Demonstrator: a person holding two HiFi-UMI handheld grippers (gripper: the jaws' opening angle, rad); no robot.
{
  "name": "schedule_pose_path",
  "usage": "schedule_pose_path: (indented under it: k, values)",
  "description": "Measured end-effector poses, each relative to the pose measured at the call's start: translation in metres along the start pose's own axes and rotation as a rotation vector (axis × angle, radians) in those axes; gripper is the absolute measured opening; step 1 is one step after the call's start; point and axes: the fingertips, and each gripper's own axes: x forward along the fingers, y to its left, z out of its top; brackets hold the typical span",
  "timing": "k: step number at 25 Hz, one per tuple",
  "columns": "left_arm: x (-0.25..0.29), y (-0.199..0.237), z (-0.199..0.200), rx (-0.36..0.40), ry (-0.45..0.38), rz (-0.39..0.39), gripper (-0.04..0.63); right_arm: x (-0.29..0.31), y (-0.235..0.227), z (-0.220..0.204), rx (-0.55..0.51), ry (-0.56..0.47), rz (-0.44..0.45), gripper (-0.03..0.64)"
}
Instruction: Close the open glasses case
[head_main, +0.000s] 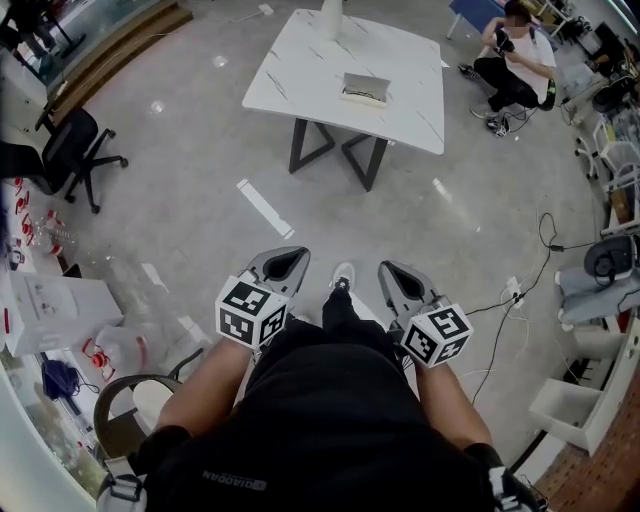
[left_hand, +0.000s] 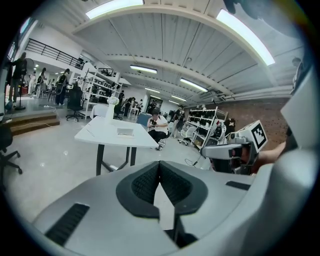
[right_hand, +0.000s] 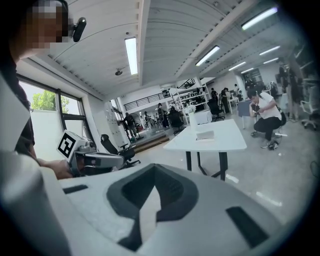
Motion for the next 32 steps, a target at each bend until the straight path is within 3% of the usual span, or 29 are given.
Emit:
schedule_pose_path:
  k: [21,27,32]
  values:
    - [0.145,0.055,0.119,0.062,0.005,0.039,0.003,0.101,-0.139,0.1,0.008,-0.027,0.055,0.002]
    - [0.17,0.061,0.14,-0.014,0.0,0.039,0.003,0.119,-0.162,0.124,-0.016,-0.025,0.104,0.002]
    - [0.195,0.068,0.151,-0.01,0.002,0.062,0.003,0.133,-0.187,0.13,-0.01,-0.013,0.121,0.002]
